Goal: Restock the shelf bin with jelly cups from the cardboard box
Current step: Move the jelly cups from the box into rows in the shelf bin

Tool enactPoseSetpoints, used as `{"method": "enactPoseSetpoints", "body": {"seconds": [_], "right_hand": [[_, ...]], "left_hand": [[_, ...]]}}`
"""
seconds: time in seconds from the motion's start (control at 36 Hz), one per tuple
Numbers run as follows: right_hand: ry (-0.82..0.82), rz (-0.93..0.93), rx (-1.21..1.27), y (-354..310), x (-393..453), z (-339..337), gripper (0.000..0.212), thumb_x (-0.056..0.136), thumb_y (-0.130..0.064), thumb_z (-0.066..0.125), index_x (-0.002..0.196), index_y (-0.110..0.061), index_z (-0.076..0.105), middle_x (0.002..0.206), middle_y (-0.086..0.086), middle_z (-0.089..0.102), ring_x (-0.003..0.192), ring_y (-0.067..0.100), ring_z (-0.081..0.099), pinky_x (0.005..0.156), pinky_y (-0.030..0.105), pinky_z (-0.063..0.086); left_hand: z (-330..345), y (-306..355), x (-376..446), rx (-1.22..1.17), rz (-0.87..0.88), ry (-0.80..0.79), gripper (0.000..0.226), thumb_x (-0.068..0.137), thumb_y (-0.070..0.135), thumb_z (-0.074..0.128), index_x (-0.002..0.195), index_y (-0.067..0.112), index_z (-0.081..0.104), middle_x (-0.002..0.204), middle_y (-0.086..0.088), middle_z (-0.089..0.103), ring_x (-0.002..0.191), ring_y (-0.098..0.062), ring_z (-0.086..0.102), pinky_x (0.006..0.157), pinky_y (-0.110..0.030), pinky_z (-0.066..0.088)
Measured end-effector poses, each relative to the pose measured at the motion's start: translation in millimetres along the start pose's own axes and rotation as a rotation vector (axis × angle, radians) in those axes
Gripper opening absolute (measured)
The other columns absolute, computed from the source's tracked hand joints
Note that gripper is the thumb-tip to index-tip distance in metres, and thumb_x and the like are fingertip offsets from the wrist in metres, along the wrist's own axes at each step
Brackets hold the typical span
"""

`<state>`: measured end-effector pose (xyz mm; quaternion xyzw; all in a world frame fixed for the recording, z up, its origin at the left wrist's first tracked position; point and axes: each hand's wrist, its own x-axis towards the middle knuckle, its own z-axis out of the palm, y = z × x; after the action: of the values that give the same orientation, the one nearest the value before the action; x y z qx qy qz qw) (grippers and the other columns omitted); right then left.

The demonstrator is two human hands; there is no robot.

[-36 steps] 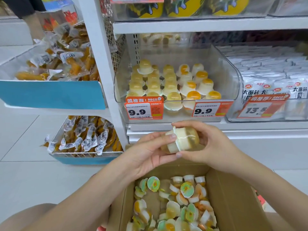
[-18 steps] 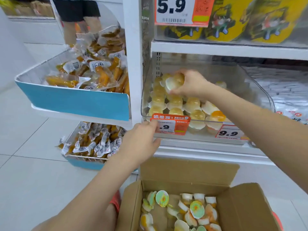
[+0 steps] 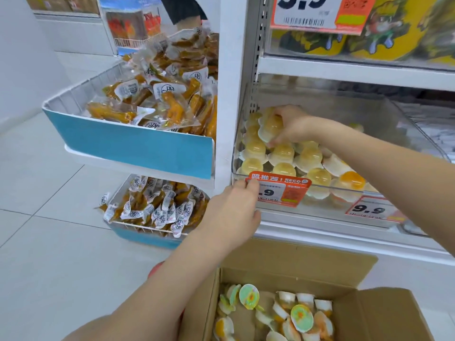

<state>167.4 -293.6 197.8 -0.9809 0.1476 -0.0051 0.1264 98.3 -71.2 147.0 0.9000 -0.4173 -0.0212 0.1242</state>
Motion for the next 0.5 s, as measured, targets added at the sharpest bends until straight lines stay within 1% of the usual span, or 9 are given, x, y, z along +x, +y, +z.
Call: {"method": "enactPoseSetpoints", "body": {"seconds": [0.08, 0.19, 0.31, 0.42, 0.5], "right_hand": [[-0.009, -0.018, 0.013, 0, 0, 2, 0.082, 0.066, -0.030, 0.085, 0.134, -0.018, 0.042, 0.131, 0.007, 0.051, 0.116, 0.028, 0.051, 0.091, 0.036, 0.048], [-0.012, -0.025, 0.060, 2, -1, 4, 0.078, 0.066, -0.025, 0.086, 0.131, -0.020, 0.042, 0.131, 0.007, 0.050, 0.115, 0.028, 0.050, 0.087, 0.033, 0.045], [0.025, -0.032, 0.088, 3, -3, 6, 0.081, 0.065, -0.024, 0.086, 0.132, -0.021, 0.040, 0.133, 0.006, 0.049, 0.116, 0.028, 0.050, 0.088, 0.033, 0.045], [0.050, -0.012, 0.087, 5, -7, 10, 0.079, 0.066, -0.027, 0.086, 0.130, -0.020, 0.041, 0.129, 0.008, 0.051, 0.113, 0.027, 0.051, 0.085, 0.033, 0.046], [0.084, -0.019, 0.126, 10, -13, 10, 0.083, 0.066, -0.029, 0.085, 0.134, -0.020, 0.038, 0.129, 0.007, 0.052, 0.113, 0.026, 0.052, 0.085, 0.032, 0.045]], "left_hand": [[1, 0, -1, 0.002, 0.013, 0.018, 0.038, 0.094, 0.028, 0.049, 0.127, 0.016, 0.036, 0.122, -0.004, 0.050, 0.105, -0.023, 0.053, 0.066, -0.030, 0.037], [2, -1, 0, 0.004, 0.017, 0.026, 0.038, 0.094, 0.027, 0.050, 0.126, 0.015, 0.036, 0.121, -0.005, 0.050, 0.104, -0.024, 0.054, 0.065, -0.030, 0.037], [4, -1, 0, 0.013, 0.024, 0.034, 0.037, 0.093, 0.025, 0.050, 0.125, 0.014, 0.036, 0.120, -0.006, 0.049, 0.101, -0.025, 0.055, 0.063, -0.031, 0.037], [6, -1, 0, 0.032, 0.033, 0.053, 0.037, 0.093, 0.025, 0.050, 0.124, 0.013, 0.036, 0.119, -0.007, 0.048, 0.099, -0.025, 0.055, 0.062, -0.031, 0.037], [7, -3, -1, 0.062, 0.040, 0.067, 0.035, 0.093, 0.025, 0.050, 0.123, 0.014, 0.035, 0.118, -0.006, 0.048, 0.098, -0.026, 0.056, 0.060, -0.032, 0.037]]}}
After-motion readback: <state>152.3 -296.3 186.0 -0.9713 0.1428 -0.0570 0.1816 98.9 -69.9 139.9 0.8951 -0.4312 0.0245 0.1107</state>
